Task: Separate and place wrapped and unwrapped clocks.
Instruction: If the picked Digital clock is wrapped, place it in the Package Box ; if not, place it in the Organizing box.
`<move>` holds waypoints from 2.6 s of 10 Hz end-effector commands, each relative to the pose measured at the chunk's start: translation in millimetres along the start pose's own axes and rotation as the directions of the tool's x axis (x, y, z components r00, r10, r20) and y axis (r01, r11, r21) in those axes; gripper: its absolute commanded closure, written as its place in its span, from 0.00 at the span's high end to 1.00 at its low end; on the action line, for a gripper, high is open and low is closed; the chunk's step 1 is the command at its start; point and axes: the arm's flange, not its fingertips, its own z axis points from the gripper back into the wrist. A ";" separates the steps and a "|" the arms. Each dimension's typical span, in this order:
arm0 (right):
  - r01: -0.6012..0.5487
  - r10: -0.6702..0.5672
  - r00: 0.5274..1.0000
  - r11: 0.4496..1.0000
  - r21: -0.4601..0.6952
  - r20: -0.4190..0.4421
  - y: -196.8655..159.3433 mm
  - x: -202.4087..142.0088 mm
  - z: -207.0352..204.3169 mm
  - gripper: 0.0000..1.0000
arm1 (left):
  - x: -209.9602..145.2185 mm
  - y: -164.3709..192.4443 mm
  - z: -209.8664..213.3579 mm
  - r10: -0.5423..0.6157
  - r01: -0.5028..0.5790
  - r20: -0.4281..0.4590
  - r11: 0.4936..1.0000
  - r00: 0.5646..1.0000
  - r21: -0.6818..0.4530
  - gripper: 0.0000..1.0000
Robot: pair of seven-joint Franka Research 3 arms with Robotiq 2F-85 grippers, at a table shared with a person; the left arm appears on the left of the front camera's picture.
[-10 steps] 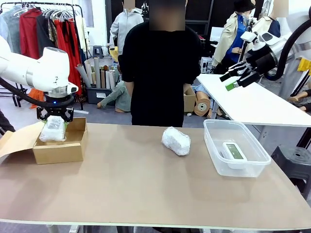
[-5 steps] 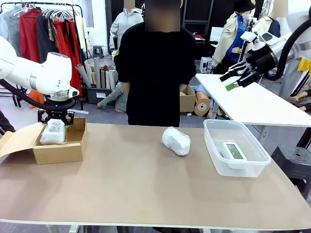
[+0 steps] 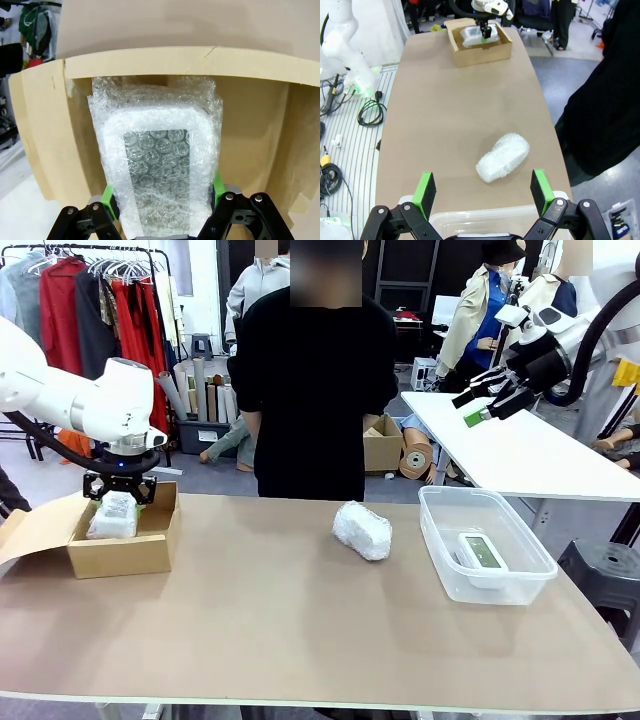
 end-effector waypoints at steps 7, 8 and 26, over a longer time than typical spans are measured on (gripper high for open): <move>-0.005 0.005 1.000 1.000 -0.001 -0.006 1.2 1.2 1.2 1.00 | 4.5 -4.0 -6.8 0.008 -0.007 -0.007 0.997 1.000 0.081 0.32; -0.005 0.005 1.000 1.000 -0.001 -0.006 1.2 1.2 1.2 1.00 | 4.6 -3.4 -6.9 0.009 -0.008 -0.010 0.997 1.000 0.082 0.51; -0.005 0.005 1.000 1.000 -0.001 -0.006 1.2 1.2 1.2 1.00 | -5.3 -2.4 28.1 -0.002 0.001 0.028 0.999 1.000 0.040 1.00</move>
